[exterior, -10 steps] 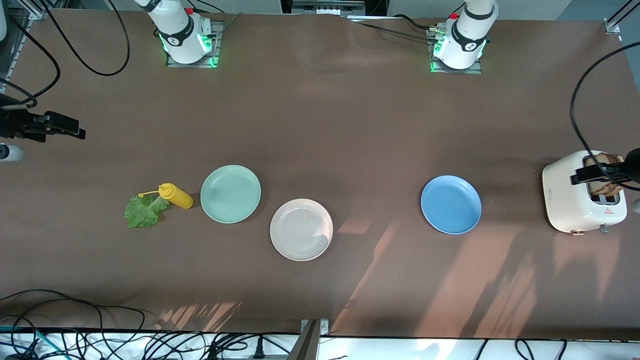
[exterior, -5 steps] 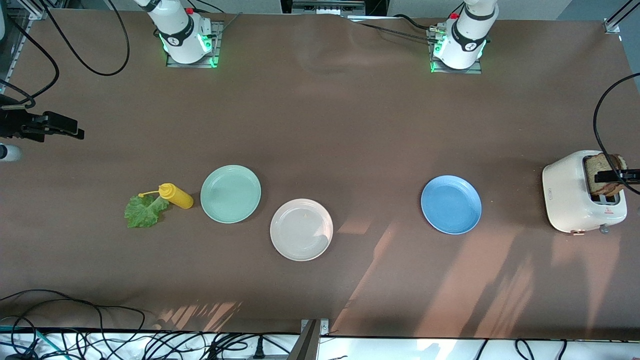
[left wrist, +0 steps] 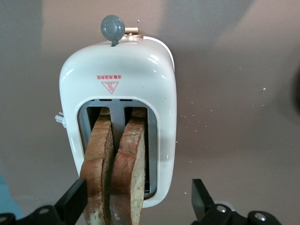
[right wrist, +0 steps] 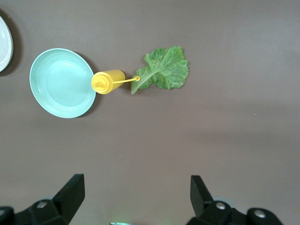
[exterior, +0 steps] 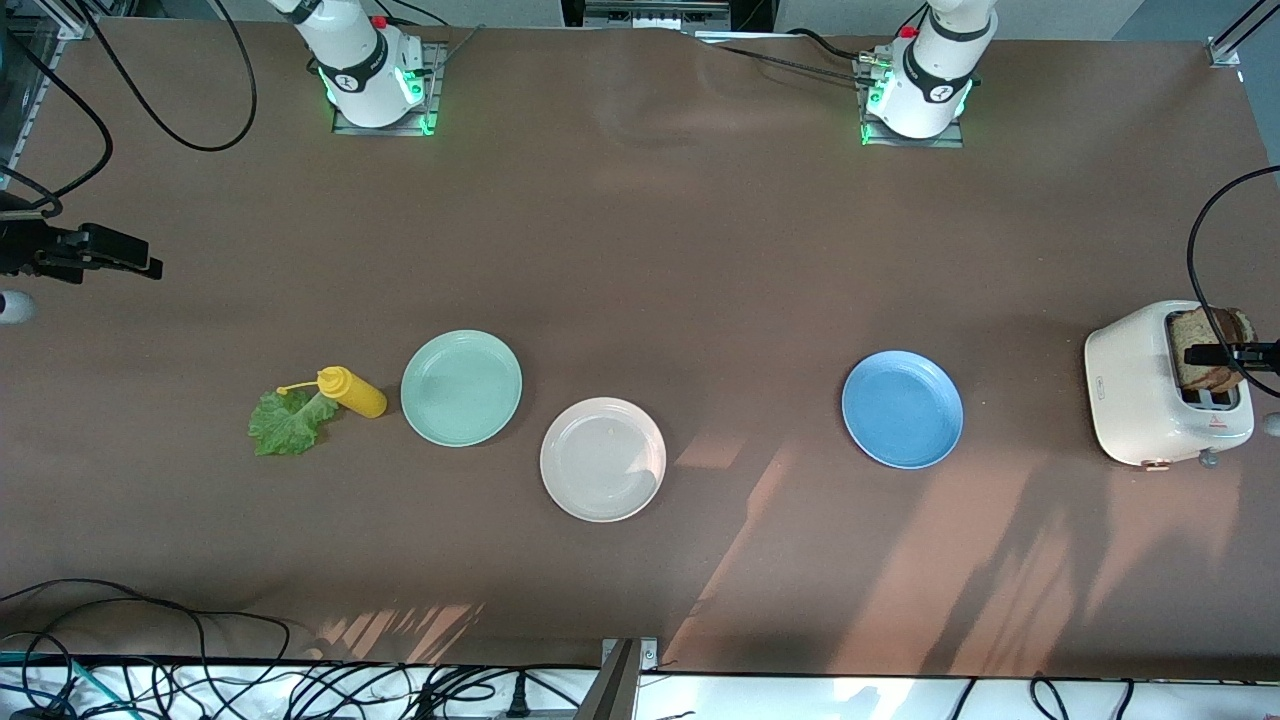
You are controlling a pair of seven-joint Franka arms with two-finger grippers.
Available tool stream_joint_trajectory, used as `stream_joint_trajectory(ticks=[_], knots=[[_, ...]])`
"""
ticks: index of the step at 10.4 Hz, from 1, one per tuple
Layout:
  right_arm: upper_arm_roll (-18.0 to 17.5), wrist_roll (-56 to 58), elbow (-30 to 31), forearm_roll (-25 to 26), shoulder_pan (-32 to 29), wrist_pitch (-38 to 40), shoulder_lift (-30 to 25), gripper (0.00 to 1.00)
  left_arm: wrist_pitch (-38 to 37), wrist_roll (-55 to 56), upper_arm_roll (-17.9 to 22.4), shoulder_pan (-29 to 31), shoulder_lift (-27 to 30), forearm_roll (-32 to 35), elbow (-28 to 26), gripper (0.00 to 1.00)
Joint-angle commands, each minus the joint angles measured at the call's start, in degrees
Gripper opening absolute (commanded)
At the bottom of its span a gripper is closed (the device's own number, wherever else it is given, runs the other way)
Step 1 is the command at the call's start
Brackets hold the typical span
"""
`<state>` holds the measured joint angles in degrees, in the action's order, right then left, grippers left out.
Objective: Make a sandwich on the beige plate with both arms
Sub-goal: 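Lower the left gripper onto a bread slice and close it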
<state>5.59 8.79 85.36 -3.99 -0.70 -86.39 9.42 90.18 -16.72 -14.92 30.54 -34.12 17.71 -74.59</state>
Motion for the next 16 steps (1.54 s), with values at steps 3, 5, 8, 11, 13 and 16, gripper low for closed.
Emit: stream_joint_trajectory(ticks=[3, 5, 8, 11, 13, 16], knots=[[-0.2, -0.3, -1.9, -1.5, -0.1, 0.4, 0.3, 1.0, -0.4, -1.1, -1.1, 0.0, 0.6, 0.7, 0.9, 0.98], [-0.2, -0.3, -2.0, -1.5, -0.1, 0.4, 0.3, 1.0, -0.4, -1.1, -1.0, 0.1, 0.5, -0.1, 0.4, 0.98], [-0.1, -0.3, -2.0, -1.5, -0.3, 0.5, 0.3, 1.0, -0.6, -1.2, -1.0, 0.4, 0.4, -0.6, -0.3, 0.98], [-0.1, -0.3, -2.0, -1.5, -0.3, 0.4, 0.3, 1.0, -0.6, -1.1, -1.0, 0.3, 0.4, -0.6, -1.3, 0.98], [0.0, -0.3, -2.0, -1.5, -0.4, 0.4, 0.4, 1.0, -0.6, -1.1, -1.0, 0.4, 0.2, -0.6, -1.9, 0.97], [0.0, -0.3, -2.0, -1.5, -0.4, 0.5, 0.4, 1.0, -0.6, -1.2, -0.8, 0.8, 0.2, -0.2, -2.7, 0.94]])
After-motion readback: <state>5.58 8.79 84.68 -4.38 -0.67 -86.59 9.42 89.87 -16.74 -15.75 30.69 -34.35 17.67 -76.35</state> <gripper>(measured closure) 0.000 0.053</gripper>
